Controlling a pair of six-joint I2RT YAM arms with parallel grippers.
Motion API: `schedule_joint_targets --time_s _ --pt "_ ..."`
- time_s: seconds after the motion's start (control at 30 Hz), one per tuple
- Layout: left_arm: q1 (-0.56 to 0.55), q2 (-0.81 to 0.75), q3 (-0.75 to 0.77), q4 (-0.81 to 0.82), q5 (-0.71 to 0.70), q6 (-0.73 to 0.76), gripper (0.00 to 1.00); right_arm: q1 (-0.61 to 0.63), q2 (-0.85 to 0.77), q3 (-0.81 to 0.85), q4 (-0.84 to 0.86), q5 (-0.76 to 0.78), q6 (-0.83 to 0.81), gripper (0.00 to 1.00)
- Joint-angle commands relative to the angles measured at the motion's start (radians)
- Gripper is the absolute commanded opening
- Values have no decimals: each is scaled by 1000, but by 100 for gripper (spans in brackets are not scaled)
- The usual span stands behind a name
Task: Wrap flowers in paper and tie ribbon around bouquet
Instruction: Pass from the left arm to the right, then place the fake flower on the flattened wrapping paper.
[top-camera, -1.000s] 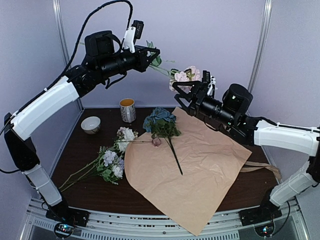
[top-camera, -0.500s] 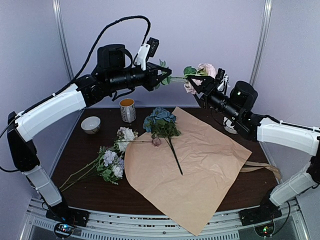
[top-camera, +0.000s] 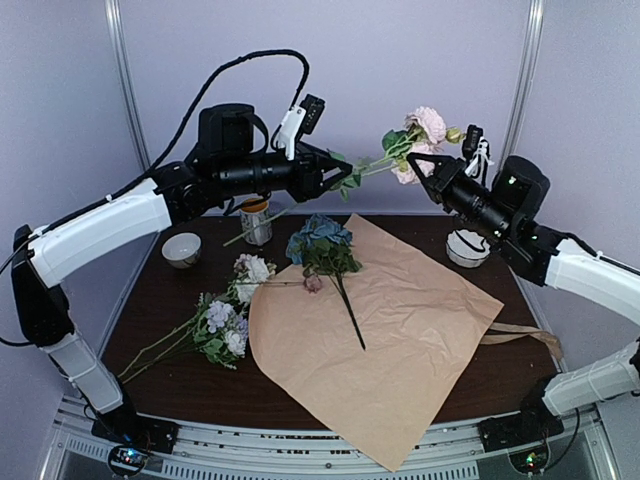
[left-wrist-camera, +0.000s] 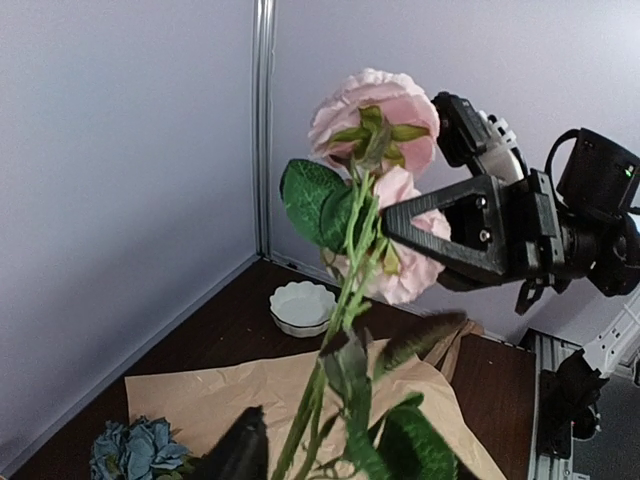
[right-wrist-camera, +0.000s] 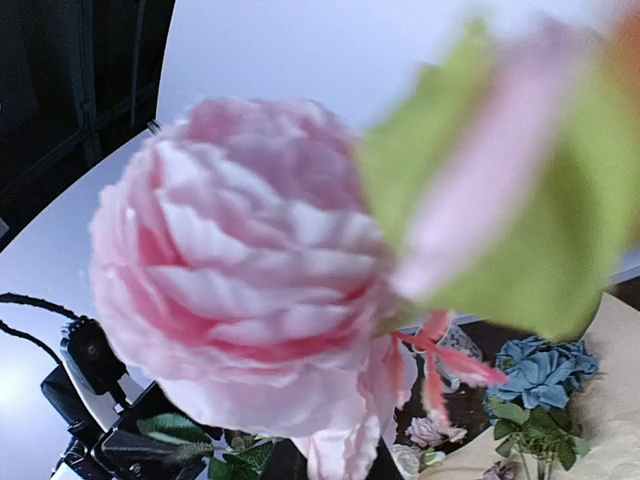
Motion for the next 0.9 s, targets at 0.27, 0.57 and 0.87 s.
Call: schedule_joint_targets --time_s 0.27,0.57,0.87 --pt "44 -291 -220 -125 -164 108 95 -198 -114 358 -1003 -334 -768 0" --pt "158 -301 -297 -257 -228 34 93 -211 -26 542 -1432 -342 -974 0" --pt "164 -208 -235 -396 -226 69 90 -209 372 786 -1409 -379 -837 0"
